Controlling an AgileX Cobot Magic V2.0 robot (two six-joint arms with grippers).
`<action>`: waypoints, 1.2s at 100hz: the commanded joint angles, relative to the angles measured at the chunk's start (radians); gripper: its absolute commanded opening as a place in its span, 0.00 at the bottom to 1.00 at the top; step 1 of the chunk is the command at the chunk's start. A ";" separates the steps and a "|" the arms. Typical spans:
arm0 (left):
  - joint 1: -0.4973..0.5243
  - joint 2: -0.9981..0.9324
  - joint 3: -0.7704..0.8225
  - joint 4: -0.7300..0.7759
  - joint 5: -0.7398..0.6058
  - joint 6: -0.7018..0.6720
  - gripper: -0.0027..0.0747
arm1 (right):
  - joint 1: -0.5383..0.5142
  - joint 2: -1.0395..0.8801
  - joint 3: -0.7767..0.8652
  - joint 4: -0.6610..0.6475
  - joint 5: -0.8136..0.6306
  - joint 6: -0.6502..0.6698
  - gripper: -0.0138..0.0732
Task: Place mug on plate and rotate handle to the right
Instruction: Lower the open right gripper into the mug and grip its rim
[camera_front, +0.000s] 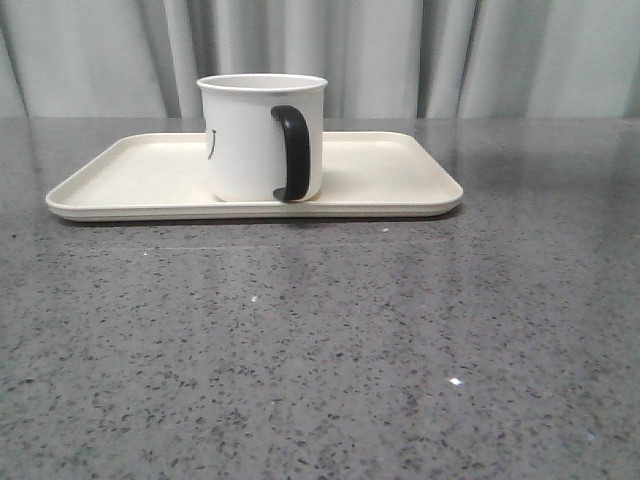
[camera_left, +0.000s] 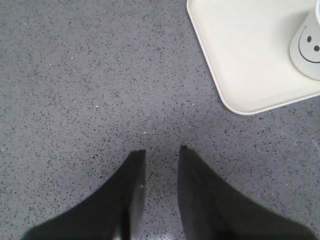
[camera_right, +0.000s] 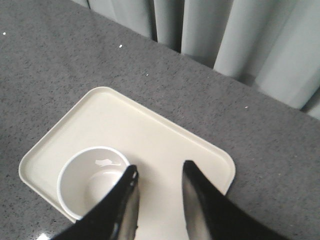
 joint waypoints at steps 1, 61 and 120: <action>0.003 -0.017 -0.022 -0.007 -0.060 -0.001 0.25 | 0.007 -0.013 -0.033 0.048 -0.042 -0.016 0.43; 0.003 -0.017 -0.022 -0.001 -0.039 -0.001 0.25 | 0.085 0.148 -0.069 0.059 0.036 -0.045 0.43; 0.003 -0.017 -0.022 -0.020 -0.037 -0.001 0.25 | 0.089 0.227 -0.069 0.058 0.104 -0.041 0.49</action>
